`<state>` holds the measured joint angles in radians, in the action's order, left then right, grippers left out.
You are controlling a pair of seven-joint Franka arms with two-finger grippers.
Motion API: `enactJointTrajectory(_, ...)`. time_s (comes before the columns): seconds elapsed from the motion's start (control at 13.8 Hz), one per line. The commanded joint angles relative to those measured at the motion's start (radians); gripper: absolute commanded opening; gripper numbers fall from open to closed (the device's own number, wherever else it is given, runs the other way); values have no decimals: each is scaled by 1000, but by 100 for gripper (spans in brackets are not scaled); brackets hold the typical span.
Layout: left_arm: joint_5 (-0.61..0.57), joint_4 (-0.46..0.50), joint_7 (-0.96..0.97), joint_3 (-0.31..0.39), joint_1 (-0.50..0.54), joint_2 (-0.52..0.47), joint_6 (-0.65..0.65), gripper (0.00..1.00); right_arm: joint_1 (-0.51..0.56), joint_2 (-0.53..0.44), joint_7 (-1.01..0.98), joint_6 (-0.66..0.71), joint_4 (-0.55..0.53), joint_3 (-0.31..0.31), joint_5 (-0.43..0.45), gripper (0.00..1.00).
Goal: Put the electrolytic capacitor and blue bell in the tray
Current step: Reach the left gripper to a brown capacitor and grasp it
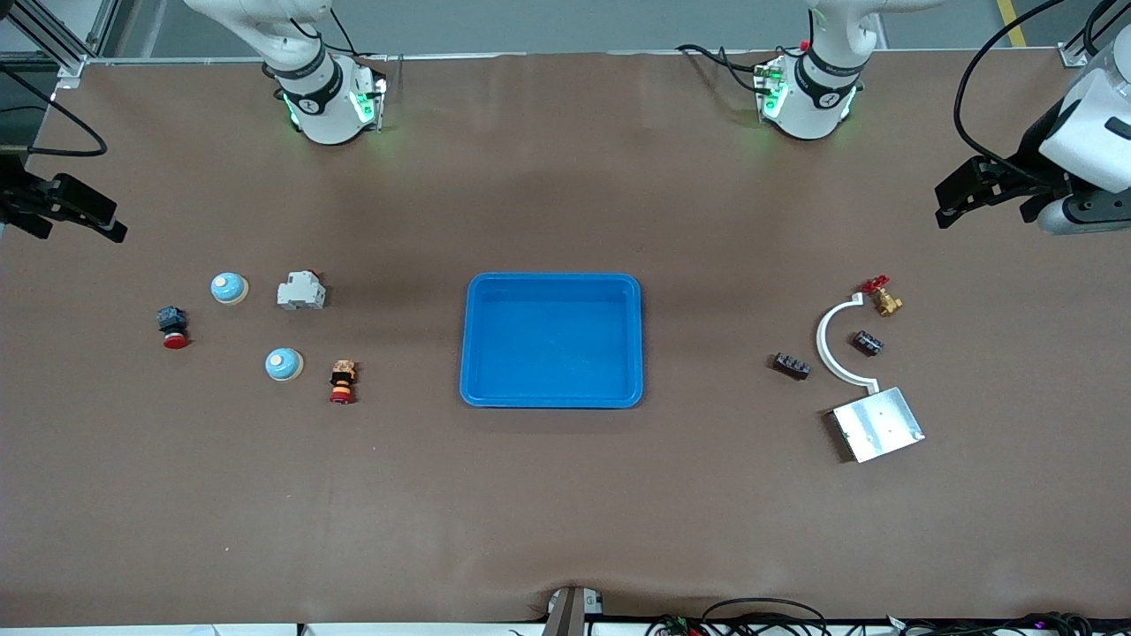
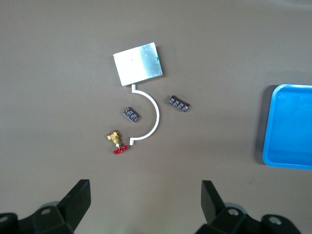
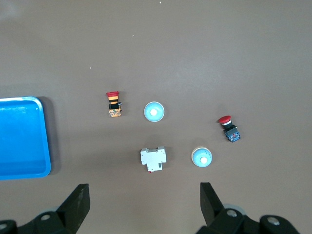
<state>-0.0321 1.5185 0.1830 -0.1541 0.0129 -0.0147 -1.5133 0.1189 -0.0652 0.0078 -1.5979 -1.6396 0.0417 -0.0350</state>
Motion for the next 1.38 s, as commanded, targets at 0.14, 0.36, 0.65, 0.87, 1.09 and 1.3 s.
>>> enactJointTrajectory(0.14, 9, -17, -7, -1, 4, 1, 19, 100, 13, -25, 1, -2, -19, 12, -14, 100)
enactJointTrajectory(0.36, 0, -53, -8, 13, 7, 39, 19, 100, 13, -24, -9, -4, -17, 12, -14, 100)
enactJointTrajectory(0.65, 1, -41, 6, 13, -4, 84, 24, 100, 16, -25, -14, -10, -19, 10, -14, 100)
enactJointTrajectory(0.87, 0, -11, 27, 11, 1, 104, 13, 100, 12, -31, -17, -4, -19, 17, -13, 100)
enactJointTrajectory(1.09, -14, 79, 81, 11, 2, 121, -88, 100, 10, -31, -49, -2, -19, 24, -11, 100)
enactJointTrajectory(1.3, -14, 221, 168, 13, 6, 114, -246, 100, 10, -30, -81, -2, -19, 24, -8, 100)
